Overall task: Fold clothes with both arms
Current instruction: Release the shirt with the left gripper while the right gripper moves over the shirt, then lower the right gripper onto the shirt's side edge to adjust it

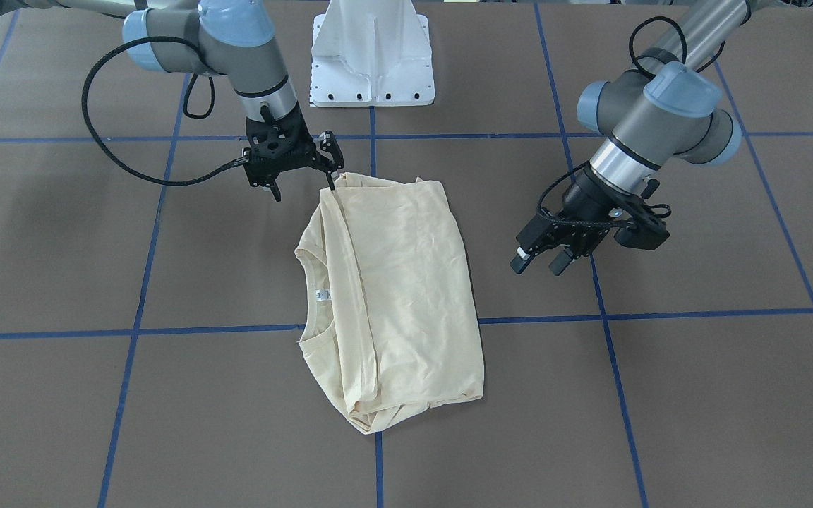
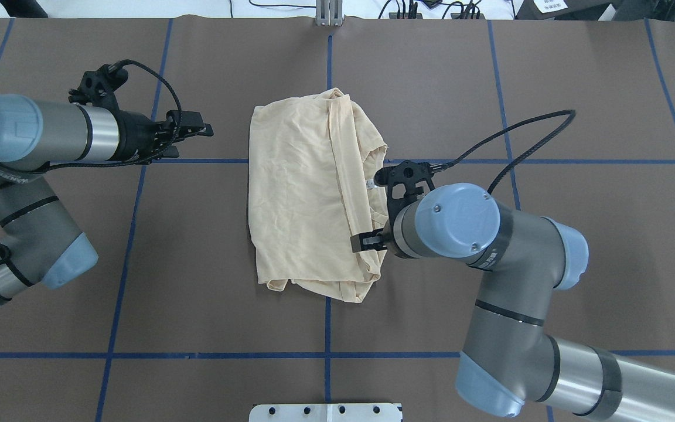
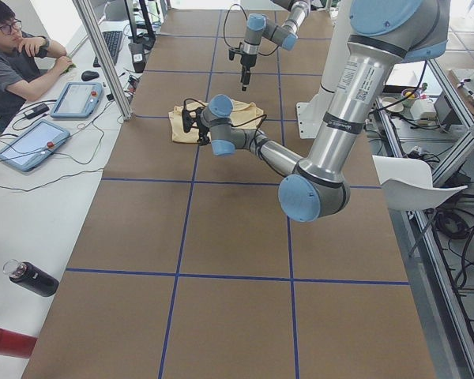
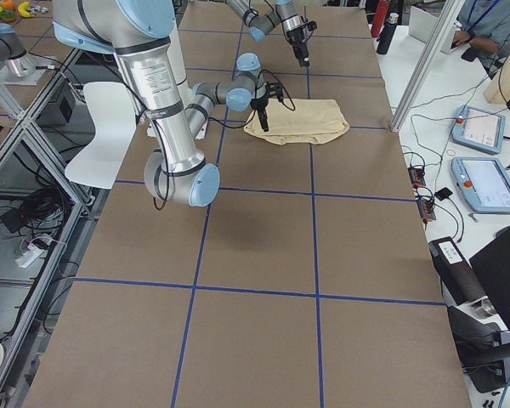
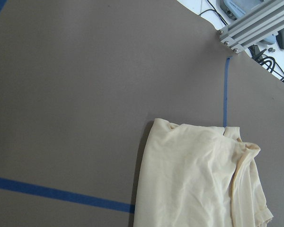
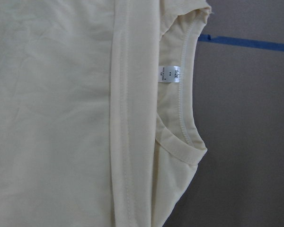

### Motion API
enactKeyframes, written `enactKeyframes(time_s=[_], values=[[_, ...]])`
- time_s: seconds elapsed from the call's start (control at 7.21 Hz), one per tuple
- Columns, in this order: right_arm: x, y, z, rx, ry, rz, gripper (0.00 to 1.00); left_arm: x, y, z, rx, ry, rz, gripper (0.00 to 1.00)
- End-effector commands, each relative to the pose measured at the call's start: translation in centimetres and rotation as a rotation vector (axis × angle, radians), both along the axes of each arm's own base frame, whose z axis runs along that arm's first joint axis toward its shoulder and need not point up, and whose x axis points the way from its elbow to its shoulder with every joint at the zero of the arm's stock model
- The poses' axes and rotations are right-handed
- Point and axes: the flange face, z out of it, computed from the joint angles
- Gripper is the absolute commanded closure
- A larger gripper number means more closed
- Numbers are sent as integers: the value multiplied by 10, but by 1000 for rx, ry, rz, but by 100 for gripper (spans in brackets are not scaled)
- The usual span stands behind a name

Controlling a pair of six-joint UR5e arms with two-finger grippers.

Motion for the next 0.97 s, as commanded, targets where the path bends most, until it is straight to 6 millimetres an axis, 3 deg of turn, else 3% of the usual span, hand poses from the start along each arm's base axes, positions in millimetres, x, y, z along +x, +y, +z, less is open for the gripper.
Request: enactKeyframes(time_s=[0.0, 0.28, 0.83], values=[[-50, 3, -9, 84, 109, -39, 1, -9, 9, 5, -5, -4, 3, 0], [-63, 18, 8, 140, 167, -65, 0, -9, 9, 6, -6, -5, 3, 0], [-72, 22, 25, 156, 223, -103, 1, -4, 10, 7, -16, -6, 6, 0]])
